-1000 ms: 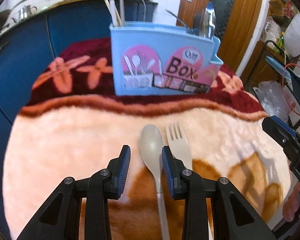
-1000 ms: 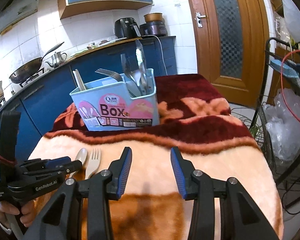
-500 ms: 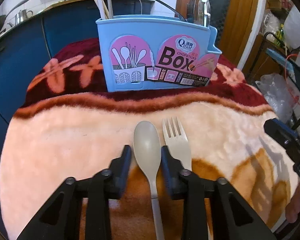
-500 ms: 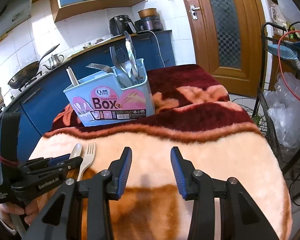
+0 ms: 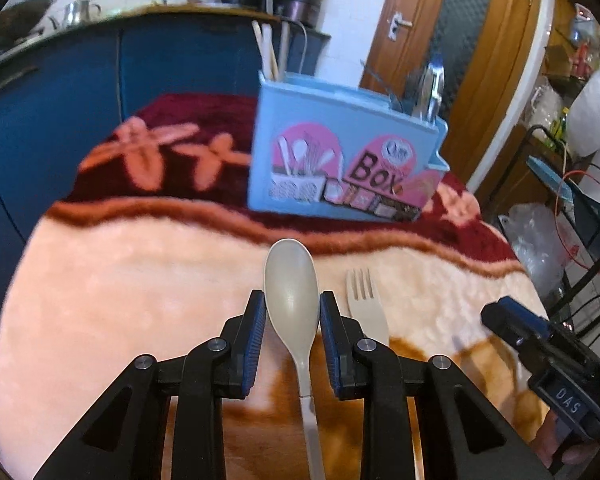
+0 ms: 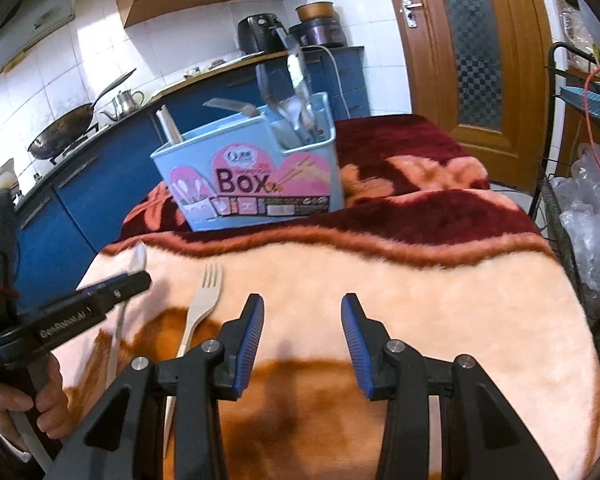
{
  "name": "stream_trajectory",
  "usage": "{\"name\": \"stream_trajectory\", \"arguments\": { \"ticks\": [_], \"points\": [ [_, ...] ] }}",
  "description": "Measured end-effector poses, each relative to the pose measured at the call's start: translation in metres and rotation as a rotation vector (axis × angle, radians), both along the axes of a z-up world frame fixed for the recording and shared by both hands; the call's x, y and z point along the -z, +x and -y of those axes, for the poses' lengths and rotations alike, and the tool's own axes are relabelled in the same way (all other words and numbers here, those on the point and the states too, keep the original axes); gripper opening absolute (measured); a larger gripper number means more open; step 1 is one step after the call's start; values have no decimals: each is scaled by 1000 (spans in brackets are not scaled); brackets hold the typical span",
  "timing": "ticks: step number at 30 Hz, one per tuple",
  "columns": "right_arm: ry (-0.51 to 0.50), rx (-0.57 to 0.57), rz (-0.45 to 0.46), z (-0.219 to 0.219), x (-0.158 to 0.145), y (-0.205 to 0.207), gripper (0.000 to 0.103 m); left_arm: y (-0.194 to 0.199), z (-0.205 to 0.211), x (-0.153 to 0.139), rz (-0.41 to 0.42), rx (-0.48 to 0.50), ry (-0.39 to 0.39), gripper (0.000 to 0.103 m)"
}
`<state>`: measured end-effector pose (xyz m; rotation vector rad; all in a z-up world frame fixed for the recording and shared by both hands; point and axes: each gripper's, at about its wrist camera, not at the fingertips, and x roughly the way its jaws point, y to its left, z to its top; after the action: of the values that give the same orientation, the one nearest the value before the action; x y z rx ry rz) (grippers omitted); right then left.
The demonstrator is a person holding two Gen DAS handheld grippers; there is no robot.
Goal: Organize utensils
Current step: 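Grasp the beige spoon with the left tool while the right tool grasps the beige fork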
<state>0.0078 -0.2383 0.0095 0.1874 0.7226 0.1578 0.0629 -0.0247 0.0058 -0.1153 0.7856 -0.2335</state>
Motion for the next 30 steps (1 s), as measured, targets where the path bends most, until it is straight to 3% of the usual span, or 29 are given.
{"name": "stream_trajectory", "arguments": {
  "ticks": [11,26,30],
  "points": [
    [20,-119,-120,-34,8,14,44,-19,-30,-14,113,-50,-7,27],
    [-5,-262,-347,-72,7,41,44,-28,-60,-21,172,-97,-59,27],
    [-44,-277,-377,-80,8,50,37,-30,-64,-22,181,-102,-72,27]
  ]
}}
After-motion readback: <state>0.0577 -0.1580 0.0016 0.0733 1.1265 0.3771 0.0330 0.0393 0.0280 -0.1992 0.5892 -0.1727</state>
